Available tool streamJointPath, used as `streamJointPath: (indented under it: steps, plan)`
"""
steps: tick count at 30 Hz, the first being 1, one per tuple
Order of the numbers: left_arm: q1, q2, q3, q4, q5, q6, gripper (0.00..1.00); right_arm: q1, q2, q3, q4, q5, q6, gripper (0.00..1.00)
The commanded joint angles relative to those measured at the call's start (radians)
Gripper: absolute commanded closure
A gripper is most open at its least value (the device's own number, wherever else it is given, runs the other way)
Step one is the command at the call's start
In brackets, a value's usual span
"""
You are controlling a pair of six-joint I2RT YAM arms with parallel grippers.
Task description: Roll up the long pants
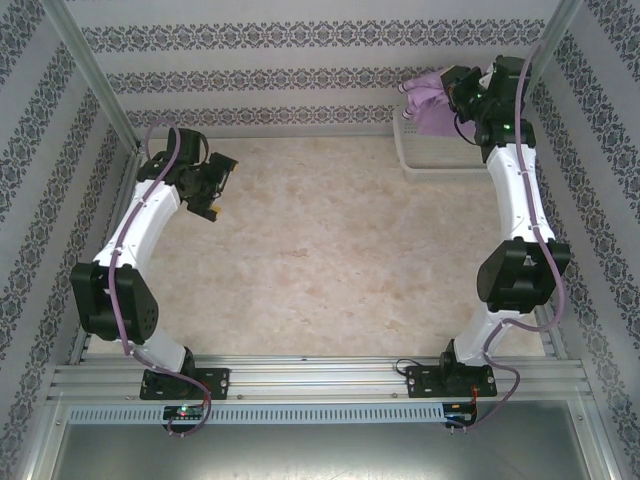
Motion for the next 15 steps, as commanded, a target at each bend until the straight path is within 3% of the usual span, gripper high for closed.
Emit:
streamJointPath:
  steps: [1,6,15]
  plan:
    - [0.019,0.031,0.041,0.024,0.029,0.037,0.00,-0.018,0.009,-0.038,-0.017,0.090,-0.094,1.00]
    - [0.026,0.101,0.073,0.042,0.054,0.070,0.00,-0.033,0.110,-0.011,-0.010,0.114,-0.126,1.00]
    - [0.033,0.277,0.198,0.041,0.109,0.127,0.00,-0.034,0.377,0.201,-0.073,0.175,-0.191,1.00]
